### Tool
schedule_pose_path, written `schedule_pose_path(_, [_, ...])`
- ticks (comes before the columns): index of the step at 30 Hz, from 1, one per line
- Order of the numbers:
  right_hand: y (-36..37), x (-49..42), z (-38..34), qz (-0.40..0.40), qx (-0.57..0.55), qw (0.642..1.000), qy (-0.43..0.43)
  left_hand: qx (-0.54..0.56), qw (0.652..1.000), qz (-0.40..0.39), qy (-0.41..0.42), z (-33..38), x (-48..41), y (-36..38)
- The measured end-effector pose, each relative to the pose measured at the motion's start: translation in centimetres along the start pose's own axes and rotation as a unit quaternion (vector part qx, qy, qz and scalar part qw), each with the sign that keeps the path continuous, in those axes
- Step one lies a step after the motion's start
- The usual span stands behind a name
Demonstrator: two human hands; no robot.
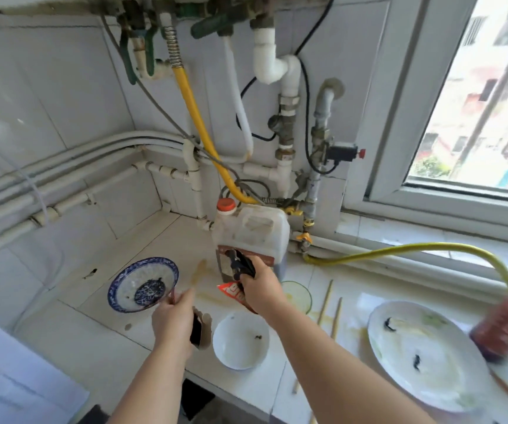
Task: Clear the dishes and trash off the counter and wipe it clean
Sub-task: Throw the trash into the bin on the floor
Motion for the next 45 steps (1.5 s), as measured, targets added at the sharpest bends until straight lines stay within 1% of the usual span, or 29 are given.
schedule_pose_path(5, [-1.2,3.6,2.1,0.03,-0.027,0.999,0.03,0.0,0.999,-0.048,-0.013,-1.1,2.7,0.9])
schedule_pose_path(9, [-1.3,6.8,4.3,0.034,-0.076,0.995,0.057,0.007,0.996,-0.06,-0.061,-3.0,4.9,0.2])
schedule_pose_path(14, [-1.3,9.6,5.8,0.044,-0.08,0.993,0.077,-0.005,0.996,-0.071,-0.062,-4.1,7.2,-1.2])
schedule_pose_path(18, [-1.1,10.5,6.1,0.038,-0.07,0.993,0.082,-0.004,0.996,-0.056,-0.064,-4.7,8.2,-2.4])
schedule_pose_path(20, [-1.2,11.1,6.0,0.031,-0.083,0.993,0.075,-0.002,0.997,-0.05,-0.066,-4.9,8.8,-2.8])
schedule_pose_path(24, [-1.9,12.1,6.2,-0.001,-0.079,0.995,0.053,0.037,0.995,-0.031,-0.089,-5.6,11.1,-3.0])
schedule_pose_path(26, [-2.4,12.4,6.8,-0.012,-0.061,0.997,0.041,0.047,0.995,-0.013,-0.082,-6.4,12.2,-2.9])
schedule_pose_path(30, [-3.8,13.3,9.1,-0.058,-0.04,0.997,0.018,0.055,0.995,0.047,-0.061,-9.2,14.7,-2.3])
schedule_pose_path(35, [-6.5,14.6,11.8,-0.115,-0.038,0.993,-0.002,0.101,0.984,0.108,-0.094,-12.6,19.6,-0.6])
schedule_pose_path(37, [-6.8,15.3,12.4,-0.132,-0.048,0.99,-0.005,0.118,0.98,0.129,-0.093,-13.4,21.4,-0.7])
schedule_pose_path(41, [-5.7,17.3,12.7,-0.175,-0.013,0.984,-0.033,0.136,0.969,0.187,-0.084,-14.2,24.5,-3.2])
schedule_pose_path(45, [-1.9,21.3,11.9,-0.252,0.01,0.966,-0.059,0.158,0.948,0.27,-0.066,-14.5,28.2,-8.4])
Point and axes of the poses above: each hand's wrist, its own x-axis away from the middle knuckle, its own y-axis out of the palm, z = x × y, the point moved 3 cm from there along -x, towards the middle knuckle, and after that the axes turned 6 degrees about y, right-handed, at the moved point
